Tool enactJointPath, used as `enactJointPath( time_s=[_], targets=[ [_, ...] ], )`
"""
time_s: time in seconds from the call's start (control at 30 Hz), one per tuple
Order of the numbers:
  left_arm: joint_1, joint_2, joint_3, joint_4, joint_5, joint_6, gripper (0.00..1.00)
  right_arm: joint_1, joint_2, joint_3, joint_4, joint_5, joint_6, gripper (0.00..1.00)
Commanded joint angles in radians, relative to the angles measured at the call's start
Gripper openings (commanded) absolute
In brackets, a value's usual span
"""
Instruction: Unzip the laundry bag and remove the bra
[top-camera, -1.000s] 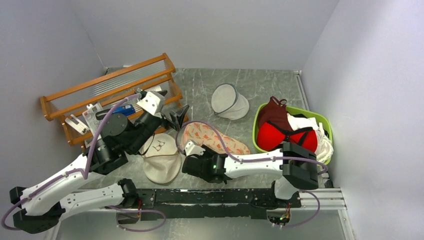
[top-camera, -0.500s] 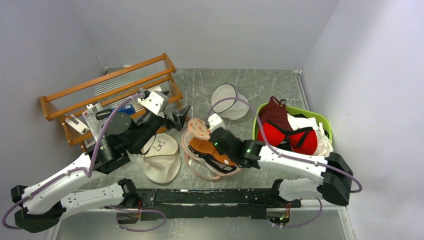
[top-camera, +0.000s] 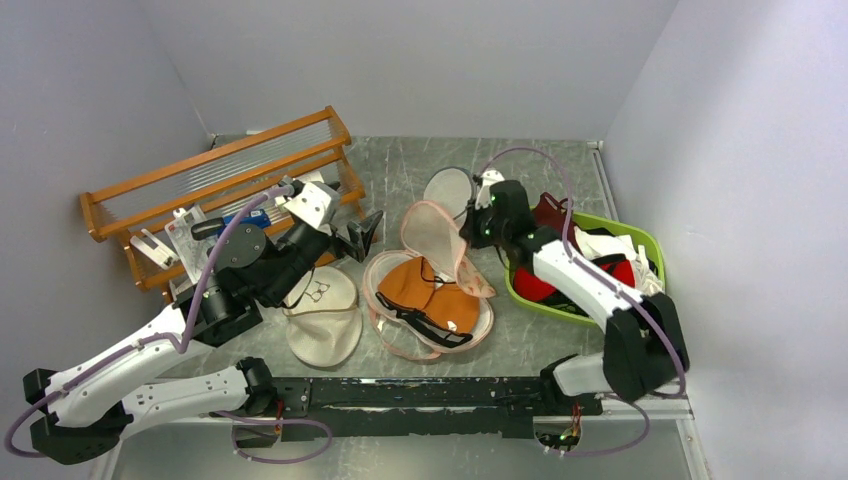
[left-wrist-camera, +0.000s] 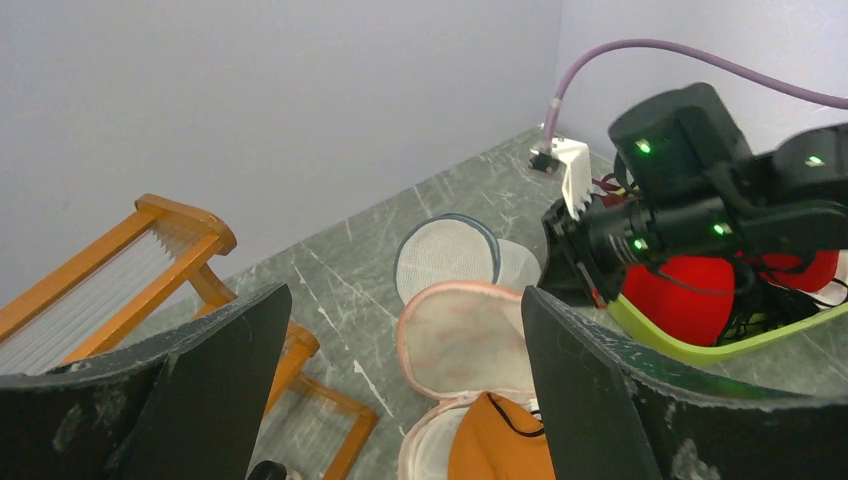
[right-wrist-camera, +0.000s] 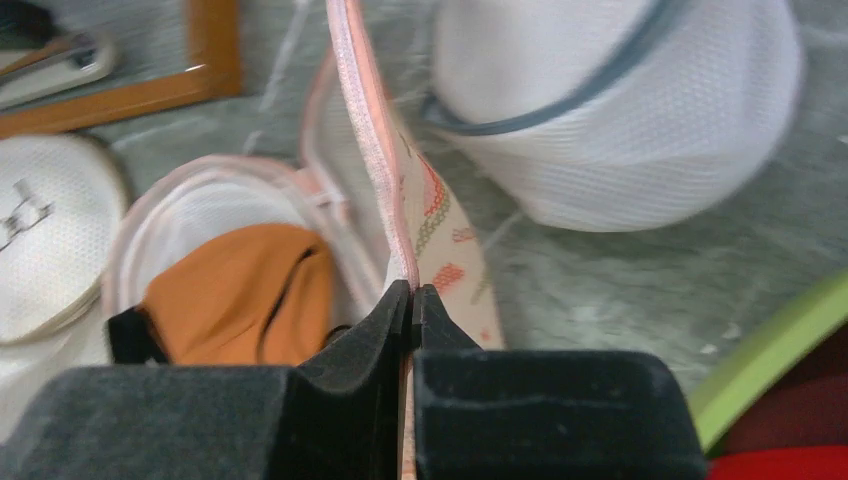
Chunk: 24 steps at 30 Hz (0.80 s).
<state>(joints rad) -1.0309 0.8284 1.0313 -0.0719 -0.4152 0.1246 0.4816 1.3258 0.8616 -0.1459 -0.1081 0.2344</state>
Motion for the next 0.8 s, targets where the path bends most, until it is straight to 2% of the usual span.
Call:
enactJointPath(
  time_s=[0.0,0.07,0.13,0.2,0.27,0.33,0.4,0.47,0.53,0.6,0.67,0.77],
  targets=[
    [-0.003,0.001,0.012,0.016,-0.002,0.011,0.97,-0.101,0.1,0.122,-0.092,0.016,-0.018,0.0],
    [-0.003,0.004,0.013,0.014,0.002,0.012,0.96,-0.096,0.121,0.193,-0.146,0.214,-0.046,0.0],
    [-0.004,0.007,0.015,0.012,0.001,0.013,0.96,-0.089,0.121,0.222,-0.181,0.382,-0.075,0.08],
    [-0.003,0.009,0.015,0.012,-0.003,0.016,0.96,-0.073,0.117,0.252,-0.232,0.509,-0.079,0.26],
    [-0.003,0.01,0.017,0.007,-0.006,0.016,0.96,-0.037,0.104,0.261,-0.268,0.588,-0.083,0.5],
    [-0.004,0.01,0.019,0.005,-0.005,0.017,0.96,0.002,0.091,0.263,-0.289,0.65,-0.083,0.61],
    [-0.003,0.008,0.018,0.006,-0.006,0.017,0.96,0.061,0.084,0.27,-0.32,0.698,-0.077,0.66],
    [-0.004,0.008,0.018,0.007,-0.004,0.016,0.96,0.108,0.074,0.292,-0.361,0.69,-0.062,0.68],
    [-0.003,0.009,0.02,0.004,-0.002,0.016,0.96,0.173,0.049,0.285,-0.351,0.609,-0.079,0.72],
    [-0.003,0.009,0.021,0.003,0.0,0.015,0.96,0.217,0.021,0.256,-0.317,0.494,-0.068,0.76],
    [-0.003,0.007,0.021,0.004,0.001,0.014,0.96,0.223,-0.003,0.186,-0.241,0.3,-0.022,0.81],
    [-0.003,0.002,0.017,0.009,-0.001,0.015,0.96,0.224,-0.018,0.074,-0.105,0.145,0.042,0.88]
  ],
)
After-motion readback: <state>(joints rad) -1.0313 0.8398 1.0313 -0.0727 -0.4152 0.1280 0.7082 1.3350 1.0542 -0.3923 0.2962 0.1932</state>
